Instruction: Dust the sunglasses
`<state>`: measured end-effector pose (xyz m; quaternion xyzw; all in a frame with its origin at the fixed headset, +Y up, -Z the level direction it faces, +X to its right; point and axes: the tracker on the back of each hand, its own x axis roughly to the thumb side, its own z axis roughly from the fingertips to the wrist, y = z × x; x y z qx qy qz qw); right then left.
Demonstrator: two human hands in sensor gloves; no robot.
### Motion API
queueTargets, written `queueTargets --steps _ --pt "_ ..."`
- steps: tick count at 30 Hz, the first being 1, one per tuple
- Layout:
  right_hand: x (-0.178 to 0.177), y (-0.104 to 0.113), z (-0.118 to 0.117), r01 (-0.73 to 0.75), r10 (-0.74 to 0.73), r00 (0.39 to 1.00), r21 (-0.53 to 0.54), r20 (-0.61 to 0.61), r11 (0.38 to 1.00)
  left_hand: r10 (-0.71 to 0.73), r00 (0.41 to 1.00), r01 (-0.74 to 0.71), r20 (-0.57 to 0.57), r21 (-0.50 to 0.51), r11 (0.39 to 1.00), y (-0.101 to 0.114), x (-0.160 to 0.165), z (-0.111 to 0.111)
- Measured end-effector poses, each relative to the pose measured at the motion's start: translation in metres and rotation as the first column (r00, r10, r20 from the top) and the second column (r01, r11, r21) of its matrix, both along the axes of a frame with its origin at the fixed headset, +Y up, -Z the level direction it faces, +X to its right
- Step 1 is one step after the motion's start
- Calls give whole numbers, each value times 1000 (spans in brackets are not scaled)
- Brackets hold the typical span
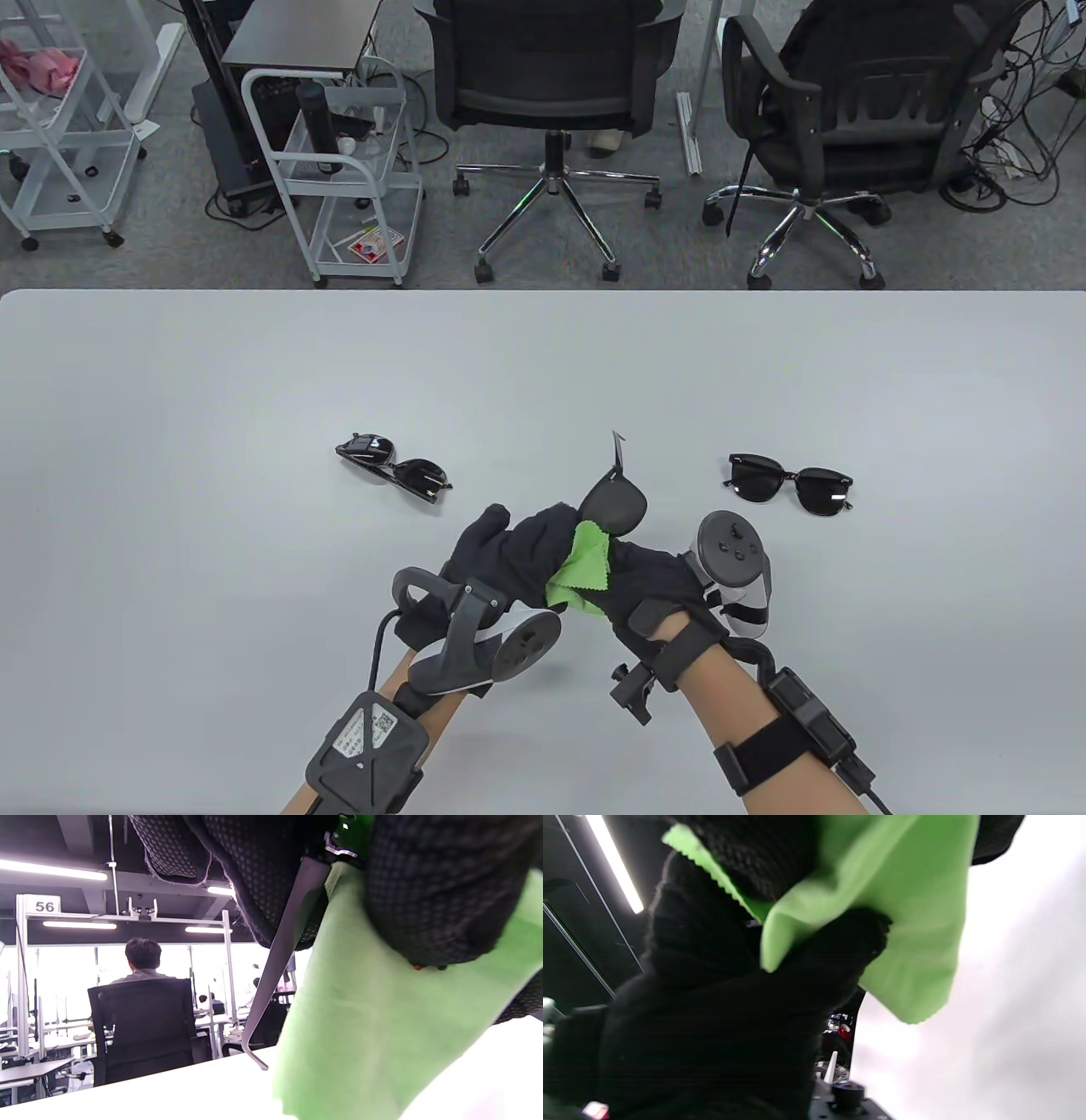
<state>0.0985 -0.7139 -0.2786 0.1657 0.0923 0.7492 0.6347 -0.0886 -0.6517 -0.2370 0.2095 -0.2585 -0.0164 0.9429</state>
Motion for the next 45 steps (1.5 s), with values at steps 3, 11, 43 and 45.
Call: queueTargets --steps 3,11,43,45 --pt "1 4 3 -86 76 990 79 120 993 -1 1000 1 12 8 1000 1 6 2" --pt "-3 4 5 17 -20 996 34 83 999 35 999 -35 -19 -8 999 1 2 -2" --pt "65 84 19 -37 -107 968 551 228 833 -31 998 17 -59 -222 975 -9 -44 -33" --pt "52 86 19 -84 19 992 552 122 830 -6 999 -5 -50 -221 975 -8 -44 -32"
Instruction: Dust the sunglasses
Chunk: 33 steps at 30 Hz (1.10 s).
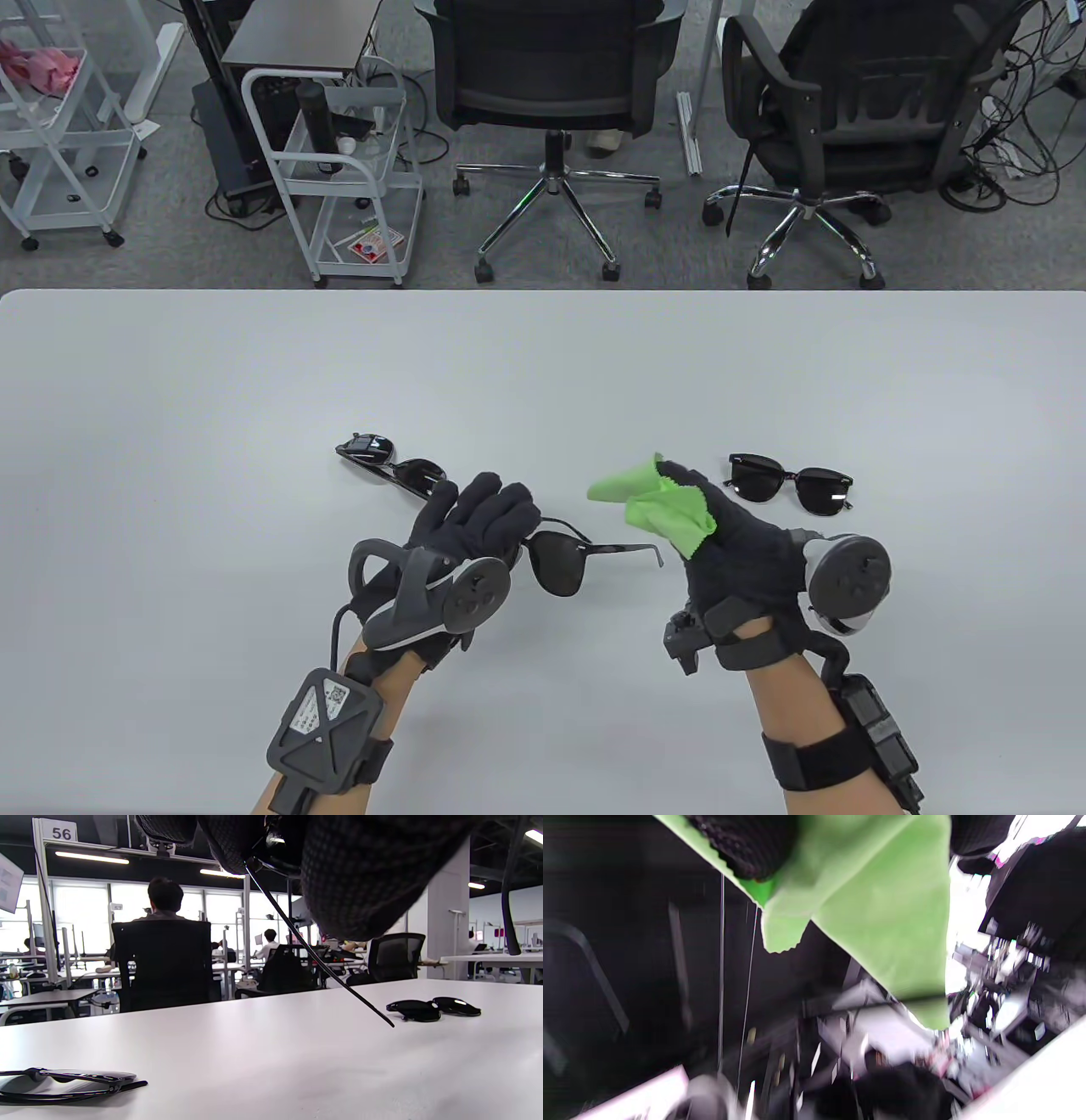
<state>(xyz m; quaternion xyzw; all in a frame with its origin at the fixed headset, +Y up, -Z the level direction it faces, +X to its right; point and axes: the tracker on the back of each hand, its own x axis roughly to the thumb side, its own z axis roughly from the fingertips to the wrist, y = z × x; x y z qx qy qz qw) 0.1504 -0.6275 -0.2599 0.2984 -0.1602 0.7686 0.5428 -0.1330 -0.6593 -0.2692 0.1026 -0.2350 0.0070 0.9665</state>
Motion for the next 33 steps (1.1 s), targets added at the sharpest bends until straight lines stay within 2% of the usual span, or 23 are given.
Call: queueTargets --steps 3,6,10,14,17,21,24,26,29,33 --pt "-19 -3 0 -202 203 975 10 -92 979 17 1000 -18 4 8 1000 2 -2 0" --pt "-29 -9 1 -333 332 936 15 -116 943 3 1000 -3 19 10 1000 1 -1 1" --pt "-29 -9 1 -346 347 931 24 -115 938 -42 999 41 32 41 998 2 3 4" --pt "-33 -10 0 -378 370 907 -1 -202 926 -100 994 96 33 108 990 6 9 9" --pt "-36 -9 0 -375 364 902 -4 -233 927 -137 990 131 44 110 985 6 15 12" --pt "-34 -7 2 -354 352 917 21 -189 935 -82 995 73 57 144 987 11 19 19" --pt "-35 -9 1 -388 389 908 35 -155 921 34 989 -51 143 117 992 18 26 31" --pt "-36 -11 1 -411 412 900 34 -143 911 78 983 -103 166 147 984 22 32 37" --pt "-36 -9 1 -414 414 902 27 -124 910 26 988 -60 150 223 973 25 37 39" --pt "-35 -8 -4 -407 404 908 -11 -109 913 96 987 -118 128 172 978 27 34 32"
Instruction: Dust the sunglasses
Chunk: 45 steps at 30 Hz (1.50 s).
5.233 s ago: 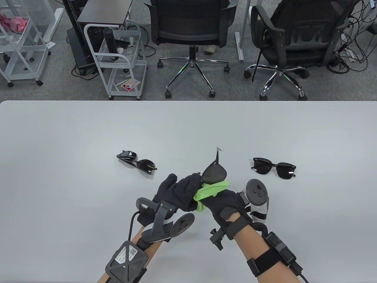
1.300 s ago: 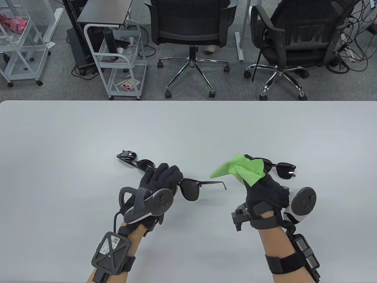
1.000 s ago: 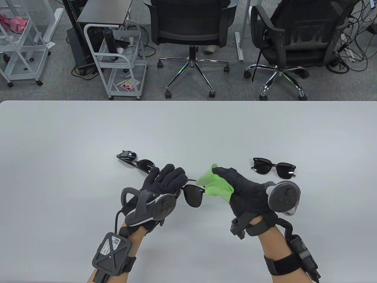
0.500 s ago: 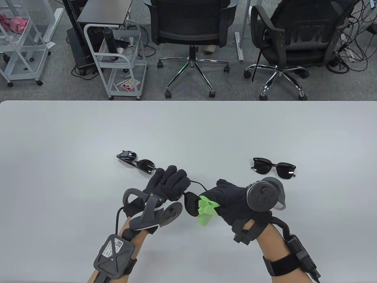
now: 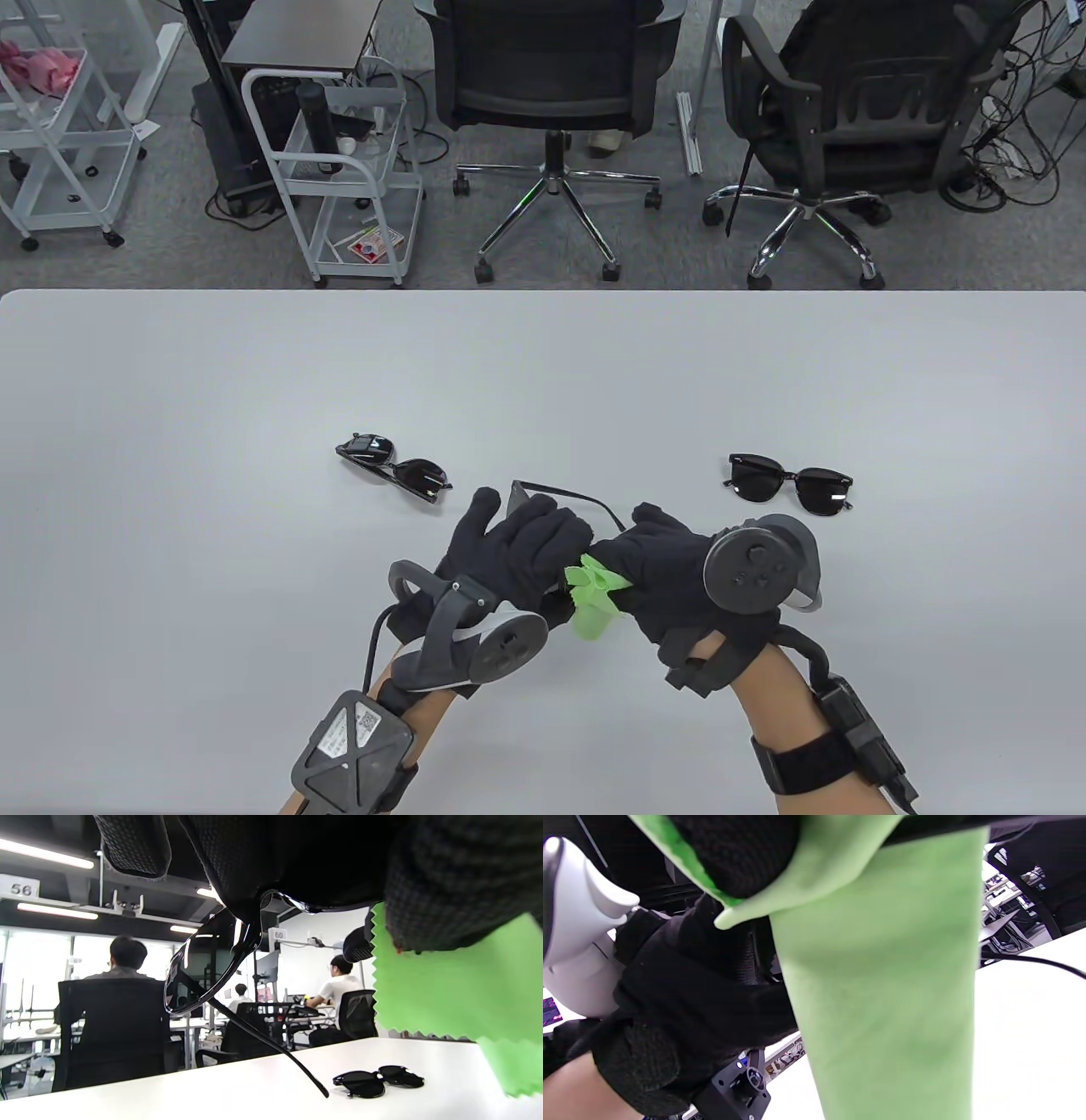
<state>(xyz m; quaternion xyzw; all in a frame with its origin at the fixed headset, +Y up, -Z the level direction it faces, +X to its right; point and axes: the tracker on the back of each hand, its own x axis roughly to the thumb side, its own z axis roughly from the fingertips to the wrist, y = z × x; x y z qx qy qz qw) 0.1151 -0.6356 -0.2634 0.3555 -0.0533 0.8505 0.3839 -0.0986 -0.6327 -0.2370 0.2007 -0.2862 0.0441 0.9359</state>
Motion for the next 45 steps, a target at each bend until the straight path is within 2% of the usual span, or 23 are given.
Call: queueTargets --steps 6,10,16,24,27,31,35,36,39,45 --pt "19 -6 -10 -57 59 996 -43 62 997 35 997 -36 -65 -16 999 2 -18 -10" --pt "35 -14 -18 -29 39 994 -100 103 995 56 993 -60 -106 -37 998 0 -31 -17" --pt "53 -29 -27 109 -81 987 -204 139 973 108 985 -122 -132 -100 987 -5 -45 -24" --pt "51 -33 -25 158 -128 982 -231 140 960 123 985 -137 -123 -119 983 -5 -40 -20" --pt "39 -27 -21 127 -108 989 -202 102 971 106 988 -116 -112 -79 990 -2 -37 -15" --pt "8 -19 -9 22 -18 999 -139 29 990 0 999 -2 -50 -27 1000 -4 -15 -3" --pt "-8 -16 -3 52 -52 999 -119 3 992 -126 991 128 -35 66 990 -6 6 7" --pt "-7 -16 -2 47 -46 999 -109 17 993 -125 991 127 -43 68 990 -6 5 7" --pt "-4 -16 -5 36 -36 999 -115 4 993 -81 996 81 -22 -14 997 -7 5 3" --pt "6 -16 -12 10 -8 1000 -107 22 994 -64 997 63 -51 -20 998 -5 2 -4"
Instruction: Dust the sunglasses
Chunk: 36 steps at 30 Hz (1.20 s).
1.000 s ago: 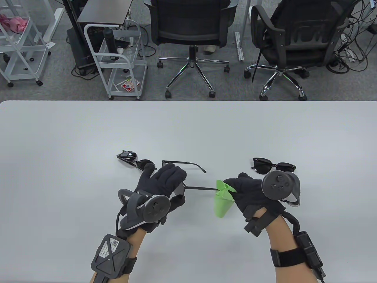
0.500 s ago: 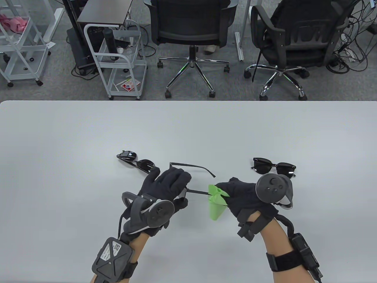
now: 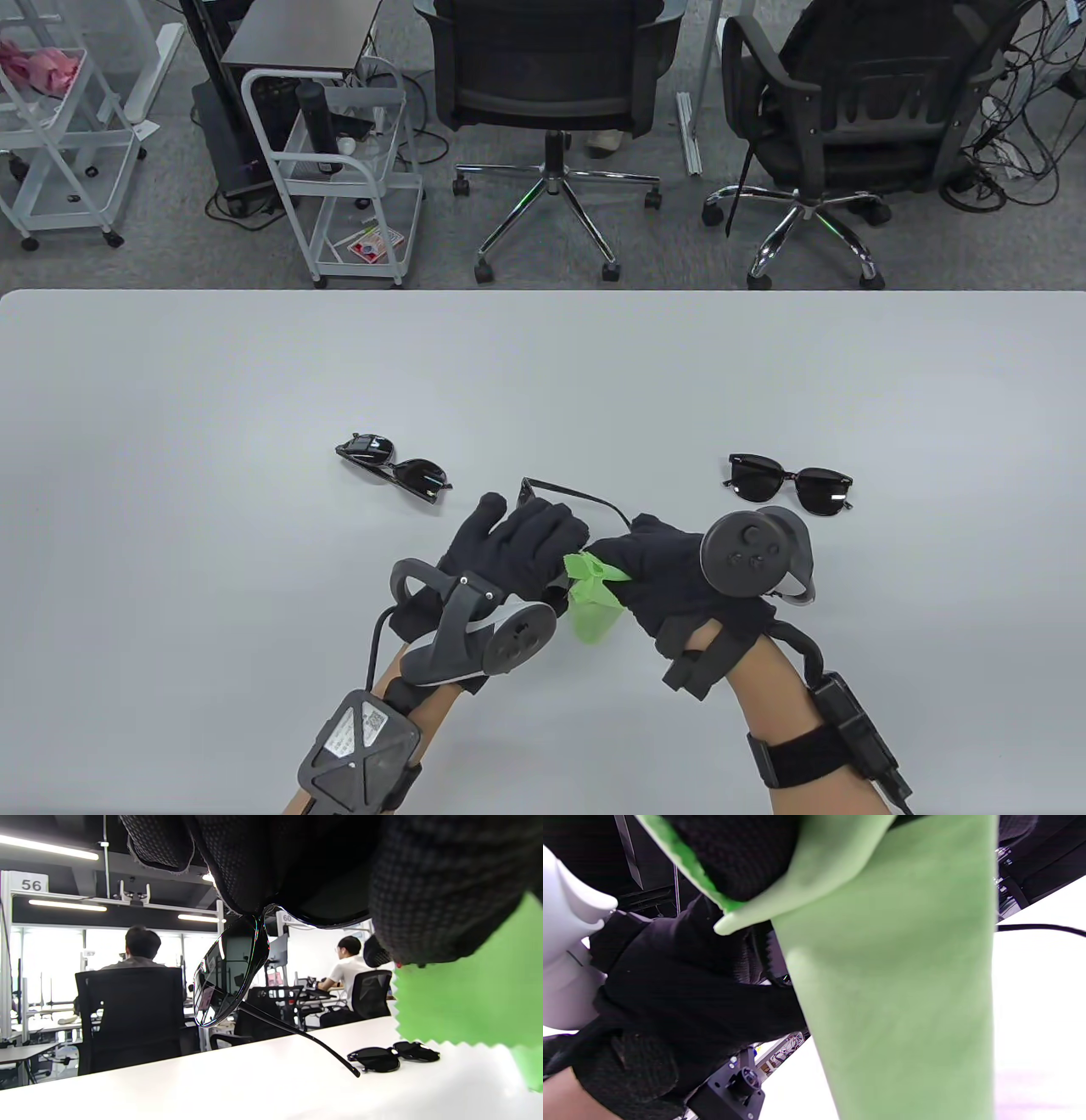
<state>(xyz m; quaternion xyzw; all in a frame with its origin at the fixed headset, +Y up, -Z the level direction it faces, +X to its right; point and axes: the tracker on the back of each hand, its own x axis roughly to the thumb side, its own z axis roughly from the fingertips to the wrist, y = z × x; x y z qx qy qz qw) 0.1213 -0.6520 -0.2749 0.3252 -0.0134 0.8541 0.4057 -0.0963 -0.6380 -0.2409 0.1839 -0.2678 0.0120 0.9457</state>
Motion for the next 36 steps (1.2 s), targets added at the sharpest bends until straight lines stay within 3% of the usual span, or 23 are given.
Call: queueTargets --steps 7,15,17,21,23,26,27,29,31,36 --pt "29 -6 -11 31 -28 998 -43 54 999 105 993 -108 -58 -40 993 5 -29 -8" --pt "47 -12 -15 140 -130 983 -71 132 988 202 975 -214 -87 -167 962 3 -43 -17" --pt "49 -11 -13 147 -136 975 -51 173 988 227 971 -238 -80 -188 953 2 -45 -18" --pt "55 1 -3 132 -172 930 141 325 981 315 944 -330 -99 -292 898 -4 -53 -25" --pt "54 10 5 113 -205 908 258 365 960 351 925 -380 -146 -350 856 -8 -57 -30" --pt "44 24 18 65 -204 918 378 341 924 423 856 -515 -297 -427 743 -19 -67 -37" --pt "40 26 19 63 -200 925 389 324 919 436 839 -543 -326 -454 706 -23 -69 -39" --pt "24 29 25 62 -173 951 390 255 919 506 755 -655 -417 -510 557 -36 -74 -43" --pt "9 29 28 34 -114 975 379 193 925 532 713 -696 -457 -555 456 -44 -76 -45" --pt "-16 18 32 -109 50 986 389 159 915 553 664 -736 -504 -574 360 -49 -79 -46"
